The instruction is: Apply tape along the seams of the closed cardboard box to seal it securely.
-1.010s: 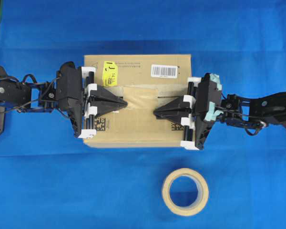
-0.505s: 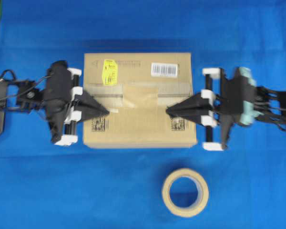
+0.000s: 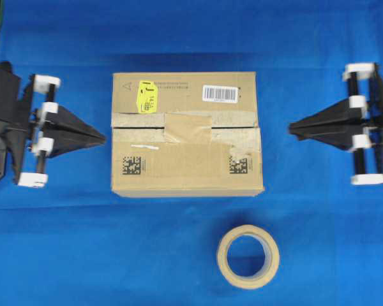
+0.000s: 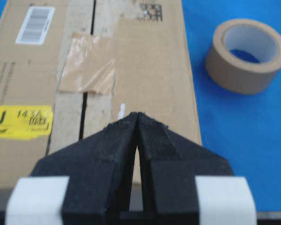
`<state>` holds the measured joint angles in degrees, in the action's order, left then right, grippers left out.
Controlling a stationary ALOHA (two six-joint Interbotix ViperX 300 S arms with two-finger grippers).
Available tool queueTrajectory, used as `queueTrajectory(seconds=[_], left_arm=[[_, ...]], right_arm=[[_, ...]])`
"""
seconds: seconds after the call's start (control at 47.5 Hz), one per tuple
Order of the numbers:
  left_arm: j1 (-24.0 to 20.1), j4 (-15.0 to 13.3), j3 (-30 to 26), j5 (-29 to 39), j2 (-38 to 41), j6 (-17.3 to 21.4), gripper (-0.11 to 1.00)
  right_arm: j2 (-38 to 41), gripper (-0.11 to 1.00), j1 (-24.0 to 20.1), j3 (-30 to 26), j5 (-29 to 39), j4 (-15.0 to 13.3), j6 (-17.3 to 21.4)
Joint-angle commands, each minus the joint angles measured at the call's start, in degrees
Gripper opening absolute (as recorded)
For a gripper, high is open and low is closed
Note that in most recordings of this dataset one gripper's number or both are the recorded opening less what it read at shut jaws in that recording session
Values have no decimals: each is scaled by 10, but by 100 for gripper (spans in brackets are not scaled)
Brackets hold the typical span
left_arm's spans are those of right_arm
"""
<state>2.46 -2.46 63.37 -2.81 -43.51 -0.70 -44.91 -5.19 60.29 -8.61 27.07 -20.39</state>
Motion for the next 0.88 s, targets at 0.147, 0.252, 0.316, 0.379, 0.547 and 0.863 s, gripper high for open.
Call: queueTrajectory(seconds=[0.147, 0.252, 0.316, 0.379, 0.547, 0.863], left_arm=[[-1, 2, 52, 6, -82, -1, 0], [-1, 2, 80, 9, -113, -1, 0], [-1, 2, 93, 11, -131, -1, 0], [-1, 2, 108, 15, -149, -1, 0], [0, 2, 137, 18, -172, -1, 0], [-1, 2, 155, 14, -177, -1, 0]], right_arm=[[-70, -1, 13, 47, 36, -2, 0], [-87, -1, 20, 74, 37, -1, 2], [-89, -1, 25, 85, 37, -1, 3], [-88, -1, 28, 96, 37, 0, 4], [-76, -1, 36, 118, 36, 1, 7], [-47, -1, 36, 128, 33, 2, 9]])
